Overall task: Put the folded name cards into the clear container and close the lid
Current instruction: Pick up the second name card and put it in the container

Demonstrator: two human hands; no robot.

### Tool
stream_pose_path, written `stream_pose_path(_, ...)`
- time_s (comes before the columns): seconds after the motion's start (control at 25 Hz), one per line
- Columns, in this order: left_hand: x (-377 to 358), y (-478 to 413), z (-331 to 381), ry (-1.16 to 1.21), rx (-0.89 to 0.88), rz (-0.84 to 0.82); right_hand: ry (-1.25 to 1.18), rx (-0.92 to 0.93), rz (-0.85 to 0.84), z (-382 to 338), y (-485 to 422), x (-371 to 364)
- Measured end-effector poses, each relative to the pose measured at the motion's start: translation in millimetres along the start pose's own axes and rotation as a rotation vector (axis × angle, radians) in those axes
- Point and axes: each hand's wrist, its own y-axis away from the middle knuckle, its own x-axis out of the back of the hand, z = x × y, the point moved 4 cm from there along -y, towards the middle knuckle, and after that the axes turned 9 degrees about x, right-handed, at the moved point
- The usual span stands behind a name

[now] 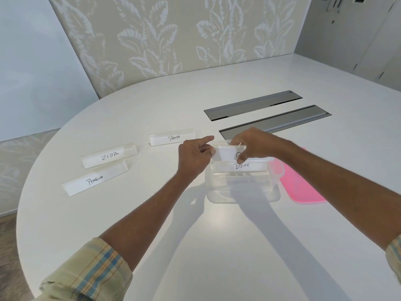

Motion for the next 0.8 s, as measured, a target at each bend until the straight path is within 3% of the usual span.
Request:
stream_pose_path(0.6, -3.1, -6.8, -19.3, 0.010, 0.040, -0.063, 0.054, 0.017, -0.043, 18.2, -6.1, -18.0)
stream_pose_path(0.8, -4.5, -6.3, -16.9, -0.045, 0.041, -0.009, 0.041, 0.004, -0.065, 24.9, -6.0, -25.8)
